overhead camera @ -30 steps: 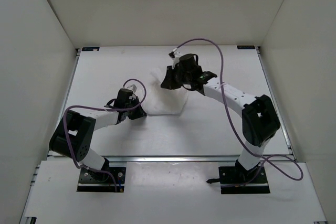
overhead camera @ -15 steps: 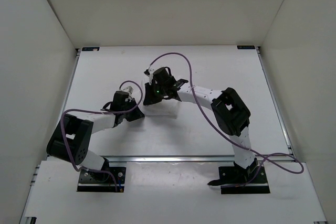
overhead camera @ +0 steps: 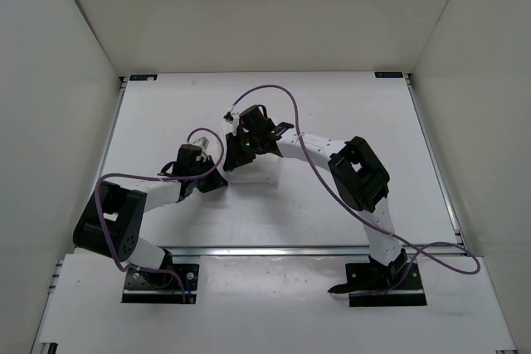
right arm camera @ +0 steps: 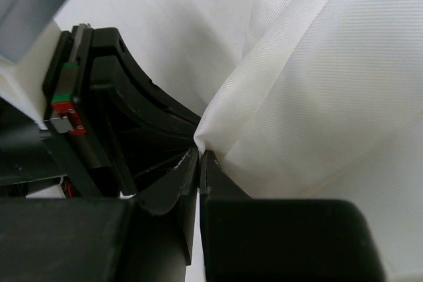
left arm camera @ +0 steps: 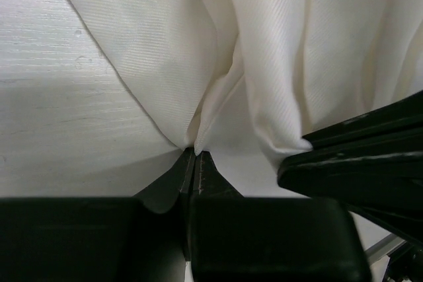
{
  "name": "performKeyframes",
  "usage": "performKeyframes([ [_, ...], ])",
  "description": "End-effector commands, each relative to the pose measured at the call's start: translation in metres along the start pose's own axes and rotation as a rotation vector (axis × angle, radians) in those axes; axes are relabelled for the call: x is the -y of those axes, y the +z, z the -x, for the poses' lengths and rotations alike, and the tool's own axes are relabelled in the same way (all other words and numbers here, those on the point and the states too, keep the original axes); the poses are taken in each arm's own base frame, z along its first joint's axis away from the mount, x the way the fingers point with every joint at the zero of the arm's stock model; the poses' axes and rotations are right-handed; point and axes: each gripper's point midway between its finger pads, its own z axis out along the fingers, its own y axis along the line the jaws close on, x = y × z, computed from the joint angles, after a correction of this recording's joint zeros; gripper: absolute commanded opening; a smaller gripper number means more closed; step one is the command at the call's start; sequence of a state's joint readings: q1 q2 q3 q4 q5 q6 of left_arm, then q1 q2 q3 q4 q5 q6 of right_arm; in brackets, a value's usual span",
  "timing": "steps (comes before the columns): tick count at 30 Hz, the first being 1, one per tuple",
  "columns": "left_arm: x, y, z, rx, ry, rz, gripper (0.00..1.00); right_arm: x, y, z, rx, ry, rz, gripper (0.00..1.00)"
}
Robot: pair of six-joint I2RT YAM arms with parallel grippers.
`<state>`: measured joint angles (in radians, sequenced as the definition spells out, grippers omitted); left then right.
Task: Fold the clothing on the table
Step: Fold the skirt
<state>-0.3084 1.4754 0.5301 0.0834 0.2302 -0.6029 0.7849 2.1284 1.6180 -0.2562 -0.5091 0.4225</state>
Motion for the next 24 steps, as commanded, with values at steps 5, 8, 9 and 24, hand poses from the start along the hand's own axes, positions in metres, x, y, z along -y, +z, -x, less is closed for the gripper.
performKeyframes([
  [5, -0.001, -0.012, -0.005, -0.013, -0.036, -0.015, 0.12, -0.002, 0.017, -0.017, -0.066, 0.009, 0.031, 0.0],
  [8, 0.0, -0.021, -0.007, -0.007, -0.037, -0.008, 0.34, -0.005, 0.019, -0.014, -0.066, 0.006, 0.044, 0.01],
  [9, -0.002, -0.025, -0.006, 0.006, -0.038, -0.009, 0.41, -0.002, 0.018, -0.007, -0.047, -0.003, 0.038, 0.02],
  [24, 0.002, -0.067, 0.02, 0.114, -0.094, -0.022, 0.67, -0.027, -0.093, 0.06, 0.218, -0.064, 0.107, 0.54],
])
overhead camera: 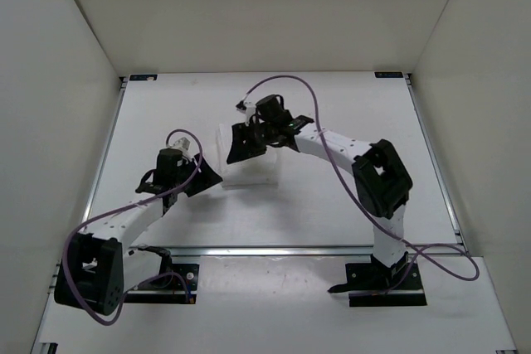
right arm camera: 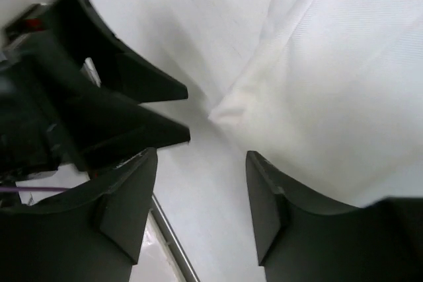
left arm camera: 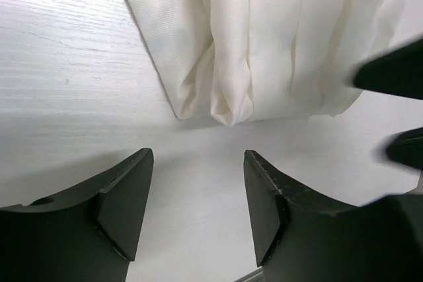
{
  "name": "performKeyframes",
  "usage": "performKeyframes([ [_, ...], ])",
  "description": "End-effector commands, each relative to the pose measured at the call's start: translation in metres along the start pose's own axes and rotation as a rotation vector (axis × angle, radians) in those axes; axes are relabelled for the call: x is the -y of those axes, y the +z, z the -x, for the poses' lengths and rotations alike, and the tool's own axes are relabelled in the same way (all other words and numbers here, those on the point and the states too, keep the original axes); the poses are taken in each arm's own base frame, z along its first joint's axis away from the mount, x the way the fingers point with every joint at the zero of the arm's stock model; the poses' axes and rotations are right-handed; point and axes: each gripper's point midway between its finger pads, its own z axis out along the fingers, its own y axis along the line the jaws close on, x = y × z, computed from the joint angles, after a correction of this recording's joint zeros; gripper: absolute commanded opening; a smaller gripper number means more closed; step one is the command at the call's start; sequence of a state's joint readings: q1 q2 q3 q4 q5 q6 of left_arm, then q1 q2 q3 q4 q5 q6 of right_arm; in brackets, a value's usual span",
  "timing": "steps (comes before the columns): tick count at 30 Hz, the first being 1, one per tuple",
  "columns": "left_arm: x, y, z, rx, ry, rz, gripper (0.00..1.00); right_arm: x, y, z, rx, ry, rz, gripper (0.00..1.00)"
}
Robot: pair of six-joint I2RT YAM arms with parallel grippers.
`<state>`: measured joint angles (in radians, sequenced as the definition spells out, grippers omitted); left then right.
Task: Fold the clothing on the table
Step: Fold the skirt
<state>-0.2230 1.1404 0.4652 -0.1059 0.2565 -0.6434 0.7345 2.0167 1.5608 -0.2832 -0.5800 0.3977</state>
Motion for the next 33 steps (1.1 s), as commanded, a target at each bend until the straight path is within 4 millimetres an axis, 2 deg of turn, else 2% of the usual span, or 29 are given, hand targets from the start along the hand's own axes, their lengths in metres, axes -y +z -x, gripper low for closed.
performKeyframes([
  [1, 0.001, -0.012, 0.009, 0.034, -0.017, 0.0, 0.68, -0.016, -0.051, 0.048, 0.186, -0.043, 0.073, 0.5],
  [3, -0.002, -0.017, 0.011, 0.061, -0.027, 0.019, 0.68, -0.001, -0.063, 0.054, 0.209, -0.013, 0.098, 0.41],
  [5, 0.005, -0.031, 0.024, 0.136, -0.033, 0.002, 0.68, 0.008, -0.063, 0.051, 0.181, 0.018, 0.173, 0.28],
  [6, 0.003, -0.035, 0.026, 0.156, -0.037, 0.011, 0.69, 0.015, -0.058, 0.052, 0.174, 0.038, 0.204, 0.23],
  [8, 0.003, -0.043, 0.036, 0.194, -0.036, 0.016, 0.7, 0.018, -0.046, 0.048, 0.137, 0.06, 0.28, 0.16],
  [9, 0.0, -0.044, 0.033, 0.185, -0.045, 0.029, 0.7, 0.029, -0.031, 0.041, 0.113, 0.089, 0.286, 0.11],
  [10, 0.0, -0.048, 0.039, 0.198, -0.035, 0.033, 0.7, 0.029, -0.017, 0.035, 0.08, 0.099, 0.3, 0.09],
  [11, -0.001, -0.049, 0.037, 0.187, -0.026, 0.036, 0.7, 0.032, -0.014, 0.035, 0.073, 0.106, 0.291, 0.07],
  [13, -0.004, -0.051, 0.036, 0.185, -0.032, 0.053, 0.7, 0.035, 0.014, 0.016, 0.015, 0.122, 0.285, 0.04],
  [14, -0.006, -0.052, 0.036, 0.193, -0.032, 0.055, 0.71, 0.045, 0.025, 0.006, -0.007, 0.153, 0.26, 0.03],
  [15, -0.005, -0.055, 0.038, 0.2, -0.032, 0.052, 0.71, 0.041, 0.033, -0.003, -0.032, 0.167, 0.241, 0.02],
  [17, -0.006, -0.056, 0.037, 0.199, -0.034, 0.049, 0.71, 0.056, 0.046, -0.025, -0.083, 0.219, 0.165, 0.0],
  [18, -0.006, -0.056, 0.035, 0.19, -0.031, 0.053, 0.71, 0.059, 0.048, -0.024, -0.08, 0.218, 0.133, 0.0],
  [19, -0.005, -0.057, 0.035, 0.183, -0.025, 0.052, 0.71, 0.072, 0.053, -0.03, -0.088, 0.225, 0.046, 0.0],
  [21, -0.003, -0.056, 0.034, 0.165, -0.01, 0.047, 0.71, 0.104, 0.052, -0.03, -0.065, 0.237, -0.191, 0.0],
  [22, -0.001, -0.056, 0.033, 0.157, -0.011, 0.041, 0.71, 0.122, 0.044, -0.031, -0.061, 0.269, -0.305, 0.0],
  [24, -0.004, -0.055, 0.03, 0.15, -0.011, 0.048, 0.71, 0.144, 0.025, -0.033, -0.053, 0.318, -0.418, 0.0],
  [26, -0.004, -0.057, 0.03, 0.157, -0.011, 0.045, 0.72, 0.153, 0.012, -0.032, -0.031, 0.335, -0.452, 0.0],
  [27, -0.005, -0.057, 0.029, 0.156, -0.017, 0.046, 0.72, 0.153, 0.005, -0.027, -0.017, 0.311, -0.413, 0.0],
  [28, -0.003, -0.057, 0.03, 0.157, -0.008, 0.041, 0.72, 0.143, 0.008, -0.028, -0.029, 0.288, -0.347, 0.0],
  [31, 0.008, -0.056, 0.028, 0.124, 0.021, -0.014, 0.73, 0.113, -0.01, 0.002, 0.027, 0.125, -0.26, 0.0],
  [33, 0.014, -0.055, 0.022, 0.089, 0.041, -0.053, 0.87, 0.079, -0.033, 0.03, 0.049, 0.016, -0.222, 0.01],
])
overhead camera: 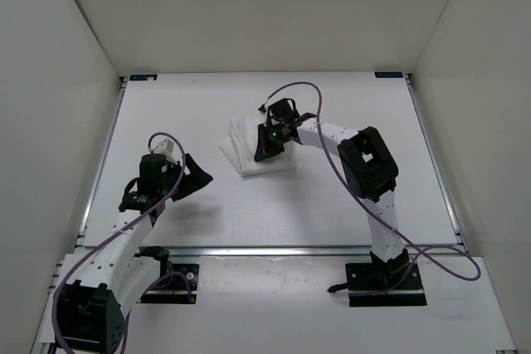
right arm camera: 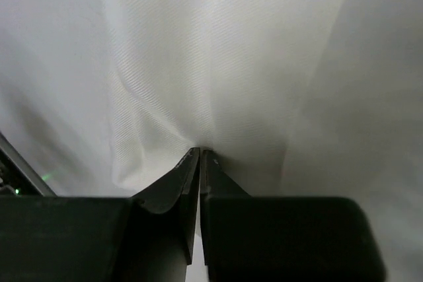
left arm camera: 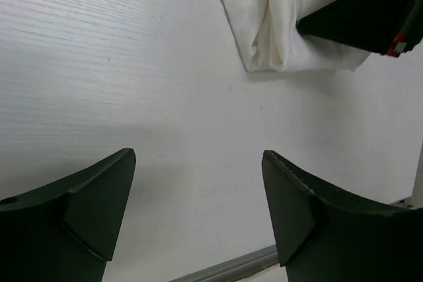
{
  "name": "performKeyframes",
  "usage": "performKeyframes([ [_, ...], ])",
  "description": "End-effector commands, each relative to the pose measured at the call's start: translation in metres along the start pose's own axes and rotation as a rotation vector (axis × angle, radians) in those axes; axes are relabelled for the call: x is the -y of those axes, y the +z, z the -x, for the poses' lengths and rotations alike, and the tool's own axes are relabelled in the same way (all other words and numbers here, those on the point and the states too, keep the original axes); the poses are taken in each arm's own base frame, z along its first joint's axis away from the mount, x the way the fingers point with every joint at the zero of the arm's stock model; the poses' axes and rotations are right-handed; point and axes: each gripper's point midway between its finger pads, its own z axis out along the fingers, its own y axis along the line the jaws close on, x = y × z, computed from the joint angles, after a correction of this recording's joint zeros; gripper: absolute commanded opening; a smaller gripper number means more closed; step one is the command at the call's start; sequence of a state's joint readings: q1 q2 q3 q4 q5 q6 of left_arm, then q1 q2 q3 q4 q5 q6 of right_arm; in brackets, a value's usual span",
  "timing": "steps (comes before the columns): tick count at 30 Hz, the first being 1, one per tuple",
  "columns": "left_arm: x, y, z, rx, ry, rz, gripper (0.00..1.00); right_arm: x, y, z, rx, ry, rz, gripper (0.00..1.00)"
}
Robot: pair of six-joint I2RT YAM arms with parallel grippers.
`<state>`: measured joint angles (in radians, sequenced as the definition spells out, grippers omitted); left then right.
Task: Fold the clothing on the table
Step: Fold the skirt
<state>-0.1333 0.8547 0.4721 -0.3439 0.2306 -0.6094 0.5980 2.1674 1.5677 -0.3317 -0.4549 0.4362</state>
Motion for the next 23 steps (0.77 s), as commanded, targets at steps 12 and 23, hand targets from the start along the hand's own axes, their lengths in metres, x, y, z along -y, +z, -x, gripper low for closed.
performKeyframes([
  [12, 0.051, -0.035, 0.003, -0.072, 0.215, -0.161, 0.99, -0.063, -0.202, 0.011, 0.42, -0.227, 0.107, 0.22],
  [23, 0.041, -0.037, -0.014, -0.21, 0.327, -0.082, 0.99, 0.01, -0.216, -0.01, 0.397, -0.183, -0.062, 0.29],
])
